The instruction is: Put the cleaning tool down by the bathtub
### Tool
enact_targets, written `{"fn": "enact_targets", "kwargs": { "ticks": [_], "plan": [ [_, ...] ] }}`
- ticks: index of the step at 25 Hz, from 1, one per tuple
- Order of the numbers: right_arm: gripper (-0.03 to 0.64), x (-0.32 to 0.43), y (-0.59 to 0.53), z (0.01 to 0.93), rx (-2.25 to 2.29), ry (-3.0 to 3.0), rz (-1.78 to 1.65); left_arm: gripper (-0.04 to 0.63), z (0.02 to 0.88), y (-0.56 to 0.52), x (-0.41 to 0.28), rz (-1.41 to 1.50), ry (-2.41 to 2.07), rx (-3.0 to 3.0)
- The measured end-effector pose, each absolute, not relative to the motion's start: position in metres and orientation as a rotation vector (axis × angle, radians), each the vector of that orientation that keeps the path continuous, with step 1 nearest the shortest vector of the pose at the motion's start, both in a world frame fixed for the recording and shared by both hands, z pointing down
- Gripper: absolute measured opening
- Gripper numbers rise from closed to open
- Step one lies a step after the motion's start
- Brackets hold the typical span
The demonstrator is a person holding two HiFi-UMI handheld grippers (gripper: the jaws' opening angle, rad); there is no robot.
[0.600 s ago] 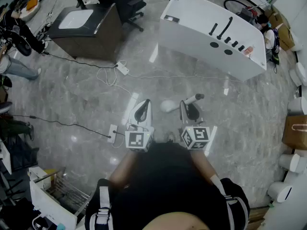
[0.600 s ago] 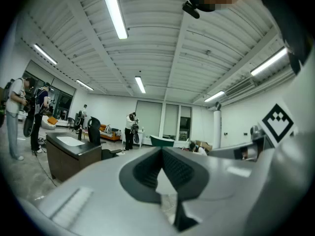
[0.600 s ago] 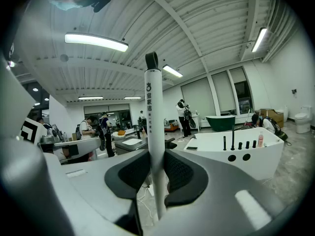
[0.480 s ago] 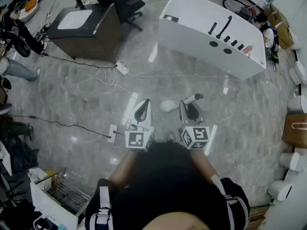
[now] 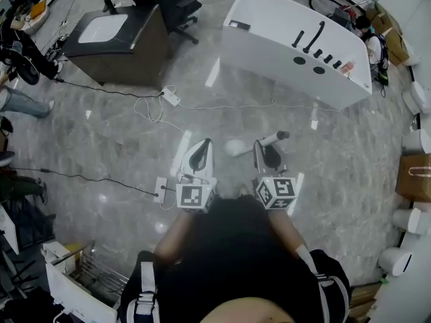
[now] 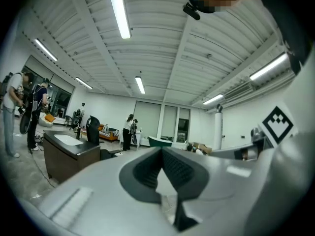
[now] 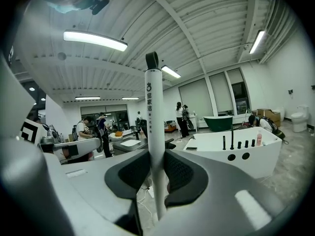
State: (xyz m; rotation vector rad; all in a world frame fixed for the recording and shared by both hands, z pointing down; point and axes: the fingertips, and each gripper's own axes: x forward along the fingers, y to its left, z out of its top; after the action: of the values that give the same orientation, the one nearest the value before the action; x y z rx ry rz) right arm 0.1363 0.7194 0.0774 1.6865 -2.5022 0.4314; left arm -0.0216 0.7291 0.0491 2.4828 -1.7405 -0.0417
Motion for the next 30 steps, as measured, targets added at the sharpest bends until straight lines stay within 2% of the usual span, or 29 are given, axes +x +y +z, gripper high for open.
{"fn": "enact_targets", "kwargs": {
  "ticks": [14, 30],
  "plan": [
    [0.092, 0.094, 0.709, 0.085, 1.69, -2.493, 0.403, 0.008, 0.063, 0.718, -0.074, -0.059, -1.732, 2.441],
    [0.092, 0.097, 0.536, 0.094, 1.7, -2.506, 0.404, 0.008, 0.073, 0.556, -0.074, -0.025, -1.784, 2.405]
  ]
}}
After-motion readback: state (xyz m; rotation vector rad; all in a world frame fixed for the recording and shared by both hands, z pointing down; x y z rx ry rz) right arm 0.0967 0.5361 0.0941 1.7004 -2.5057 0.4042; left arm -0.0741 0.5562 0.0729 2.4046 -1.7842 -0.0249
